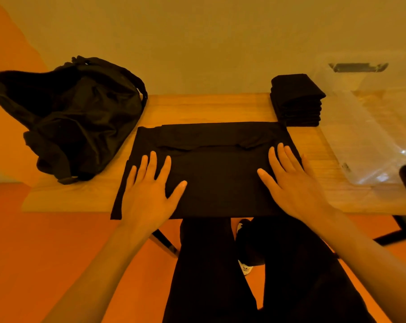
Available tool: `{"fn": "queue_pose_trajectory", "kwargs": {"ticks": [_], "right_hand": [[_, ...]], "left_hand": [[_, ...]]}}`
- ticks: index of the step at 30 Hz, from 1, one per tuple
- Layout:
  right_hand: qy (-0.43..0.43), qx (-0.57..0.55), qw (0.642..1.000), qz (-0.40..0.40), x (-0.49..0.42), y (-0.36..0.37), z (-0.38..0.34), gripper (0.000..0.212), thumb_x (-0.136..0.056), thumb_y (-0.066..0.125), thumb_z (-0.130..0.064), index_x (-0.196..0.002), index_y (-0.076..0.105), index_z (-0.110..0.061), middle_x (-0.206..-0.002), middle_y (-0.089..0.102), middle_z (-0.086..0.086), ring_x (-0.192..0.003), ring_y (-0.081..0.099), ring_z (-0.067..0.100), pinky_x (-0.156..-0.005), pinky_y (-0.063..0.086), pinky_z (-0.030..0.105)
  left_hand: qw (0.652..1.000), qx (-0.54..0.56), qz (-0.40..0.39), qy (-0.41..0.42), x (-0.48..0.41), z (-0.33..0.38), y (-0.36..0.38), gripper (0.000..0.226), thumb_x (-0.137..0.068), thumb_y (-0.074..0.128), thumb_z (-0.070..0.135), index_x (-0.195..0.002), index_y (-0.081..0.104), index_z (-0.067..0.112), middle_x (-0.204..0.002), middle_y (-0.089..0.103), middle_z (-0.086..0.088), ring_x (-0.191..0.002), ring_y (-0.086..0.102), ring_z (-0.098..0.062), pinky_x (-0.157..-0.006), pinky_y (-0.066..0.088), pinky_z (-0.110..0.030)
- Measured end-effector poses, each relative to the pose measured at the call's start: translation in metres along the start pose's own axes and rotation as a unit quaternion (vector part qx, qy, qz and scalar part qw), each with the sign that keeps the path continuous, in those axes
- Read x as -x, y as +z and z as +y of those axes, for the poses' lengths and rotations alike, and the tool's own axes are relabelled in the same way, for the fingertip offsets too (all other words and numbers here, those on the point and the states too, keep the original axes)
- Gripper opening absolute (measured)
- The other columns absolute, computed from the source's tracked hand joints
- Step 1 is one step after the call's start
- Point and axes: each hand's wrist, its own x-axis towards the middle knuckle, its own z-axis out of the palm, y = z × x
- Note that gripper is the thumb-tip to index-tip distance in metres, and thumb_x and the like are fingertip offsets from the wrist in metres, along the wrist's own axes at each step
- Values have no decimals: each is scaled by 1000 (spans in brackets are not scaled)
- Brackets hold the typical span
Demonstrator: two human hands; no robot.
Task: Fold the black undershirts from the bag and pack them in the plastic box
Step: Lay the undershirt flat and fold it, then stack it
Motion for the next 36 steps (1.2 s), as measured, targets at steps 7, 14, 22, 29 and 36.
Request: {"fn": "queue_pose_trajectory", "kwargs": {"ticks": [7, 14, 22, 29, 36], "right_hand": [[-142, -32, 984, 100, 39, -13, 20, 84, -92, 18, -77, -159, 25, -26, -166, 21, 5, -154, 13, 23, -124, 12, 43], [-191, -91, 958, 194, 82, 28, 64, 75, -87, 55, -65, -139, 59, -10, -145, 55, 9, -135, 51, 25, -106, 48, 48], [-251, -137, 914, 290, 84, 46, 88, 39, -96, 61, -32, -129, 66, -11, -137, 62, 8, -128, 60, 19, -105, 51, 39], [-248, -114, 917, 289, 97, 36, 99, 35, -95, 55, -17, -124, 70, -5, -130, 66, 11, -117, 65, 21, -97, 54, 32], [-184, -213, 934, 221, 99, 2, 88, 38, -100, 43, -41, -118, 66, -17, -107, 67, -7, -96, 68, 12, -81, 55, 29]], "left_hand": [[993, 76, 33, 79, 24, -23, -11, 96, -83, 16, 89, -159, 21, 30, -169, 7, -1, -156, 5, -21, -127, 8, -42], [979, -24, 132, 153, 65, -71, 22, 79, -93, 54, 59, -154, 39, 11, -160, 35, -11, -148, 32, -26, -125, 6, -31], [945, -16, 262, 195, 86, -98, 33, 49, -85, 68, -8, -134, 60, -2, -139, 59, -21, -128, 58, -35, -102, 51, -51], [931, -38, 298, 209, 90, -102, 23, 30, -89, 55, 3, -113, 72, -3, -118, 71, -20, -103, 69, -39, -82, 53, -49], [946, 76, 214, 232, 87, -103, -8, 29, -93, 55, 32, -99, 76, 12, -107, 72, -2, -101, 62, -22, -81, 49, -44]]}}
